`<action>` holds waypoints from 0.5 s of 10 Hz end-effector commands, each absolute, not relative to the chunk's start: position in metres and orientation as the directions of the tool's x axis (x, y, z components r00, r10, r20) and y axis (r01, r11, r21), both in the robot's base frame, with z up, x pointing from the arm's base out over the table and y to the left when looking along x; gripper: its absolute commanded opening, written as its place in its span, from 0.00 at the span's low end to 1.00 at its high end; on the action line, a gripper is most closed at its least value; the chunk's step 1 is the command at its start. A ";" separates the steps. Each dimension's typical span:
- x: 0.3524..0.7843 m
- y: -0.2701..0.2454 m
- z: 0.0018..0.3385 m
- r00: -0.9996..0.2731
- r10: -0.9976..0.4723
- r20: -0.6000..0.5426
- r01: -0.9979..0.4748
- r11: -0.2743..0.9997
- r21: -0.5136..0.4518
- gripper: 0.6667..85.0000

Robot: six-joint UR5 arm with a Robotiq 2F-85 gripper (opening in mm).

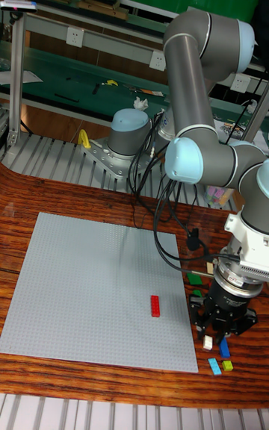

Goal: Build with small Lego blocks

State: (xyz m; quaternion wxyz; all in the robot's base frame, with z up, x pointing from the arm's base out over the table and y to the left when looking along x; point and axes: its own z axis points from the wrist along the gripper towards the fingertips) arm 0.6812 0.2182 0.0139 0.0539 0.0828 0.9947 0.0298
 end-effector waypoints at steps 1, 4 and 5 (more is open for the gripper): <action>0.681 0.216 0.016 -0.981 0.167 -0.103 0.161 0.985 0.066 0.45; 0.680 0.216 0.015 -0.980 0.171 -0.101 0.165 0.985 0.058 0.45; 0.680 0.218 0.014 -0.980 0.174 -0.101 0.168 0.984 0.062 0.45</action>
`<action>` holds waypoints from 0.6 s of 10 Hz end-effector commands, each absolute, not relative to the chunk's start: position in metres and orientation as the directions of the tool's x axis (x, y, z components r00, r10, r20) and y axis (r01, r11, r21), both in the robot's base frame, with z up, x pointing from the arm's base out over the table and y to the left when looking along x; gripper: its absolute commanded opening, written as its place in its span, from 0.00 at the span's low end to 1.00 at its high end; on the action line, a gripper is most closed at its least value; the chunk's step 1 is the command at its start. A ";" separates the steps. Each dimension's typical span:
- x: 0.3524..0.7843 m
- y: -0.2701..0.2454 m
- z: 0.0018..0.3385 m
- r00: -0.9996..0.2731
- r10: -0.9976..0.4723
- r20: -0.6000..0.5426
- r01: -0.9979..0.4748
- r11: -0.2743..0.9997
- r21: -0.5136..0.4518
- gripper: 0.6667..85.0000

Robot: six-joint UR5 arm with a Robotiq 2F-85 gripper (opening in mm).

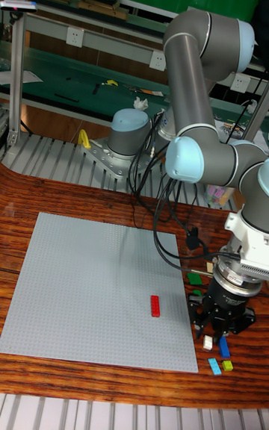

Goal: Build with small Lego blocks

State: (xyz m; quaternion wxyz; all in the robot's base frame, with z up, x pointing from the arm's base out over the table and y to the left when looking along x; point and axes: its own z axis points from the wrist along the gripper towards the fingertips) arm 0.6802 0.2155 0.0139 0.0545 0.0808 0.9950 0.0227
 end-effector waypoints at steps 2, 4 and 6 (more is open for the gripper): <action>0.682 0.227 0.014 -0.978 0.184 -0.104 0.177 0.982 0.070 0.45; 0.683 0.225 0.013 -0.978 0.179 -0.106 0.173 0.983 0.066 0.45; 0.683 0.224 0.011 -0.978 0.178 -0.106 0.171 0.983 0.068 0.44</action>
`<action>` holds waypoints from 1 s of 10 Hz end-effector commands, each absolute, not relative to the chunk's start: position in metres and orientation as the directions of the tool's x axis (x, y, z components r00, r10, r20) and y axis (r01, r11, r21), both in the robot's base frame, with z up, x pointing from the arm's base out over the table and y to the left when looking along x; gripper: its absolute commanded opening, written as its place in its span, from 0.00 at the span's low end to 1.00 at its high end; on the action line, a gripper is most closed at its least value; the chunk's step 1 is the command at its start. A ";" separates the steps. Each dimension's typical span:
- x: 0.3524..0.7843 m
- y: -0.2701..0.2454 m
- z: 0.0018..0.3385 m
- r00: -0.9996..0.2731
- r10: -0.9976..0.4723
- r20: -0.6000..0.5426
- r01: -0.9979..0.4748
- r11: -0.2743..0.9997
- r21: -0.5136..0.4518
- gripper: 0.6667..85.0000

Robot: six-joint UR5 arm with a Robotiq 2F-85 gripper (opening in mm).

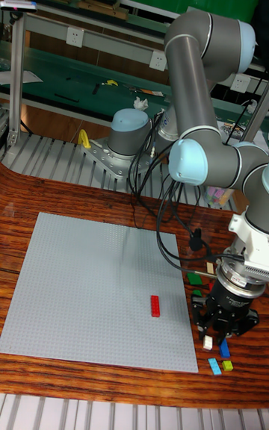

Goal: Build with small Lego blocks

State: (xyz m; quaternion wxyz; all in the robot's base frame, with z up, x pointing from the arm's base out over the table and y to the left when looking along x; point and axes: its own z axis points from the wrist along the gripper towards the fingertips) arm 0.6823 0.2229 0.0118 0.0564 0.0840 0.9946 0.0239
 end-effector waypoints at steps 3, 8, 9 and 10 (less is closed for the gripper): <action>0.686 0.224 0.007 -0.979 0.172 -0.112 0.165 0.984 0.071 0.44; 0.682 0.229 0.007 -0.980 0.178 -0.091 0.171 0.982 0.078 0.25; 0.681 0.231 0.007 -0.980 0.179 -0.087 0.172 0.982 0.085 0.23; 0.681 0.230 0.008 -0.981 0.176 -0.086 0.169 0.982 0.086 0.13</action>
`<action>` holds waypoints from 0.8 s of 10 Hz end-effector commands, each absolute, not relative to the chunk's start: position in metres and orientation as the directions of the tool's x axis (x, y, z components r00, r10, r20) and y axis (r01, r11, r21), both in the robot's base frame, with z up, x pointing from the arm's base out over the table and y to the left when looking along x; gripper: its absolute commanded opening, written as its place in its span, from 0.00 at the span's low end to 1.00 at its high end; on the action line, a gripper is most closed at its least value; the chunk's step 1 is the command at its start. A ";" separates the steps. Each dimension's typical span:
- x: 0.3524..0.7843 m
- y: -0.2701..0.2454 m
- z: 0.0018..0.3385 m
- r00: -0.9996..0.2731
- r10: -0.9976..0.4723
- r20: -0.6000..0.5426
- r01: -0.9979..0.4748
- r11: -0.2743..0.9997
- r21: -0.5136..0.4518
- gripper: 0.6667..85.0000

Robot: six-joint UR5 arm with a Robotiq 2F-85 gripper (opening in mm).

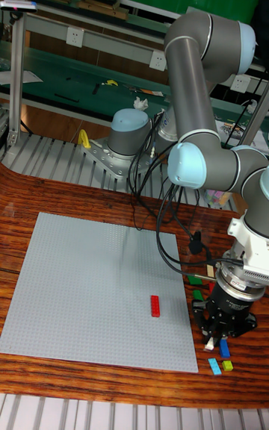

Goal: Build with small Lego blocks

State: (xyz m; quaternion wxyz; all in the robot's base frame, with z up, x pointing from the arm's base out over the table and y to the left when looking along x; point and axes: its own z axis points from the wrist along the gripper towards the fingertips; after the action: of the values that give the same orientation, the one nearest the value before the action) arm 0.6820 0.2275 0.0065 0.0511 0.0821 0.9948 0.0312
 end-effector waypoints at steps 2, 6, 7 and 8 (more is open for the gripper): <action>0.675 0.222 0.017 -0.986 0.156 -0.061 0.149 0.983 0.105 0.01; 0.673 0.217 0.018 -0.988 0.144 -0.061 0.139 0.987 0.075 0.01; 0.669 0.217 0.023 -0.989 0.136 -0.055 0.131 0.988 0.082 0.01; 0.664 0.216 0.029 -0.991 0.125 -0.051 0.121 0.989 0.080 0.01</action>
State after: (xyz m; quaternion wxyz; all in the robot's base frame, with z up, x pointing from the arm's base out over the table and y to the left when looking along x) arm 0.6699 0.2170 0.0201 0.0334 0.0665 0.9967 0.0331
